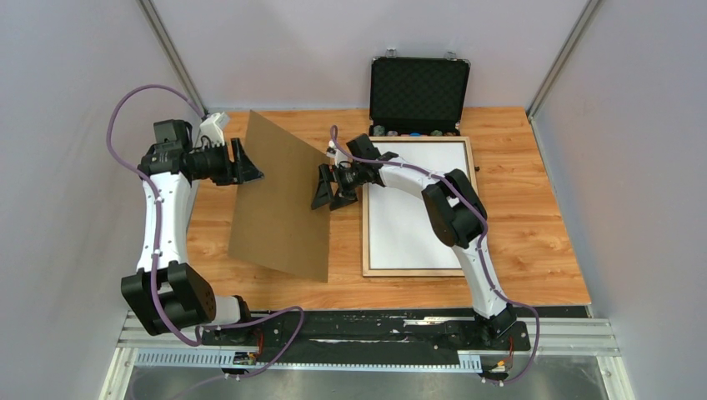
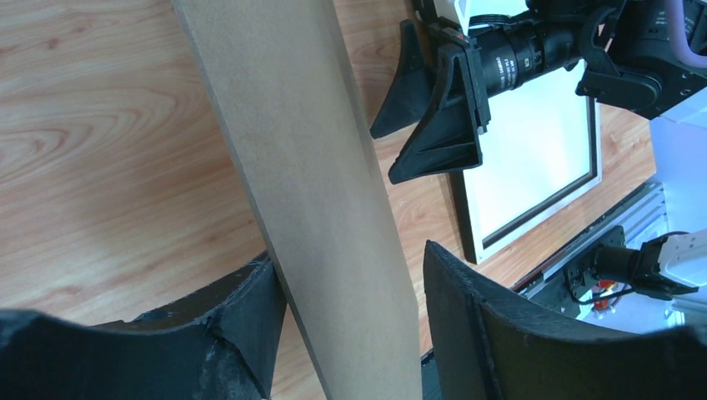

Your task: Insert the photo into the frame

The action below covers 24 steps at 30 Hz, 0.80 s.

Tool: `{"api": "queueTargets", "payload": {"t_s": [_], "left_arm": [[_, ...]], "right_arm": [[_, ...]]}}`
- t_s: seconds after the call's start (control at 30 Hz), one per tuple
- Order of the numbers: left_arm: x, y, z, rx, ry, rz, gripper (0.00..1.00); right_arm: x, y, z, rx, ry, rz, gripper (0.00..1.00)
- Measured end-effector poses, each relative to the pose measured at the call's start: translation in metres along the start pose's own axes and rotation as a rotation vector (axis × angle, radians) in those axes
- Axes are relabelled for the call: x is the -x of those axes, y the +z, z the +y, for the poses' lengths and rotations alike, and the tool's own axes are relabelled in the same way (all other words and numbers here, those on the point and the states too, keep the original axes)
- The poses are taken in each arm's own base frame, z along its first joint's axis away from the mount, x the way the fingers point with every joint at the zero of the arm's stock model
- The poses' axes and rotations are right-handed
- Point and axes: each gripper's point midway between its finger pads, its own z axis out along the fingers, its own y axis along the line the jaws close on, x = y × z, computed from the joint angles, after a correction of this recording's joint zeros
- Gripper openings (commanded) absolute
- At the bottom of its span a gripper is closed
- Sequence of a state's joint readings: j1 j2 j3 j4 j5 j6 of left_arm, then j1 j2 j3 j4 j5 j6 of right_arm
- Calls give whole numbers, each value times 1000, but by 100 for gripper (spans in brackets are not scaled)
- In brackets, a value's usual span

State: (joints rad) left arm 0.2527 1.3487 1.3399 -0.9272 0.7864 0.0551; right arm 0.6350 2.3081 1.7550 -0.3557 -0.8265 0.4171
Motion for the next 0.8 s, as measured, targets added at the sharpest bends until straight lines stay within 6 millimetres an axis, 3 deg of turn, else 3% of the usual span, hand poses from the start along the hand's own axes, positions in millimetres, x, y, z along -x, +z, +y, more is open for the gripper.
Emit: {"api": "queueTargets", "payload": {"t_s": [0.3,0.63,0.8], "left_arm": [[0,-2,-2,18,10,7,39],[-6,-2,3,54,-5,36,0],[-3,-6,-1,53,-21,38,0]], "right_arm": [[-1,0,3,15,0,7,96],[-6,1,2,20,-20,12,96],[-7,-3,7,18,-36,8,97]]}}
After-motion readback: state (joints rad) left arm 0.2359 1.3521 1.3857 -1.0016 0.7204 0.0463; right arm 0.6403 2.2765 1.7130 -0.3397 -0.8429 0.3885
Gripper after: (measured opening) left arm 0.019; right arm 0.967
